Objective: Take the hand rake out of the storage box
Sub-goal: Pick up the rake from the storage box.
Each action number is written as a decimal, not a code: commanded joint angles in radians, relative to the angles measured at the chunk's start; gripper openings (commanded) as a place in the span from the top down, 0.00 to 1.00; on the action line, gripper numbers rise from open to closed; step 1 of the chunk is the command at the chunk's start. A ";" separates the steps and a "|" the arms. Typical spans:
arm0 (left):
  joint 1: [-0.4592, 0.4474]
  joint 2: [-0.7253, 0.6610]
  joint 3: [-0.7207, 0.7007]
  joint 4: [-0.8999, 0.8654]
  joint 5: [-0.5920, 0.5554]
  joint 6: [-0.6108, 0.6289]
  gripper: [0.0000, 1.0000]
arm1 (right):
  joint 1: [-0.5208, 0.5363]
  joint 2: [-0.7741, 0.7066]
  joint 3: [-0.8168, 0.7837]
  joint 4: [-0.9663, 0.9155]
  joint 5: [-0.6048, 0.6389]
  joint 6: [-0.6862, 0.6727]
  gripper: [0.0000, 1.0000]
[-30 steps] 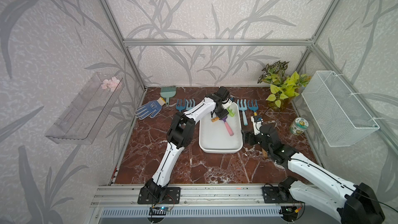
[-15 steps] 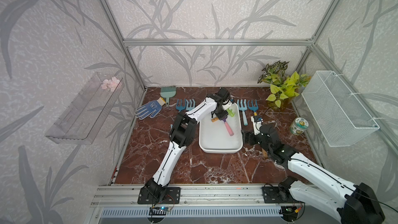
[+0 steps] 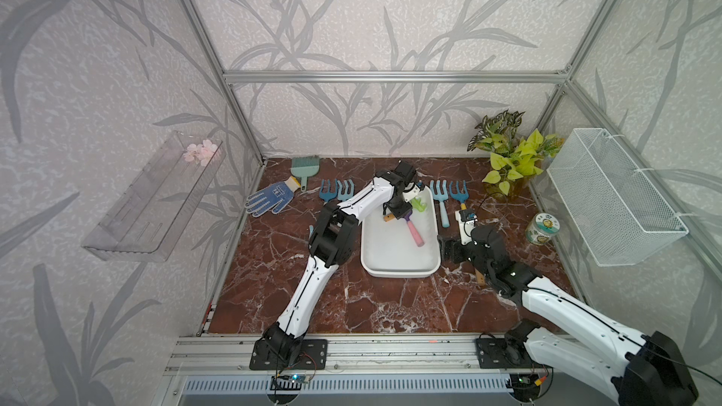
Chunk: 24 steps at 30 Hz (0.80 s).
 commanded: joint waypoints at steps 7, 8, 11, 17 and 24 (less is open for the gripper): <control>0.000 0.056 0.050 -0.054 -0.018 -0.001 0.57 | -0.003 -0.022 -0.011 0.022 -0.001 -0.003 0.13; -0.001 0.058 0.054 -0.058 -0.017 -0.001 0.58 | -0.004 -0.023 -0.011 0.022 -0.001 -0.002 0.13; -0.001 0.060 0.059 -0.061 -0.017 -0.001 0.66 | -0.003 -0.023 -0.011 0.022 -0.001 -0.003 0.13; 0.000 0.044 0.060 -0.061 -0.014 -0.003 0.74 | -0.003 -0.025 -0.012 0.022 -0.001 -0.003 0.13; -0.001 -0.025 -0.015 -0.003 -0.005 -0.016 0.77 | -0.004 -0.028 -0.014 0.022 0.001 -0.003 0.13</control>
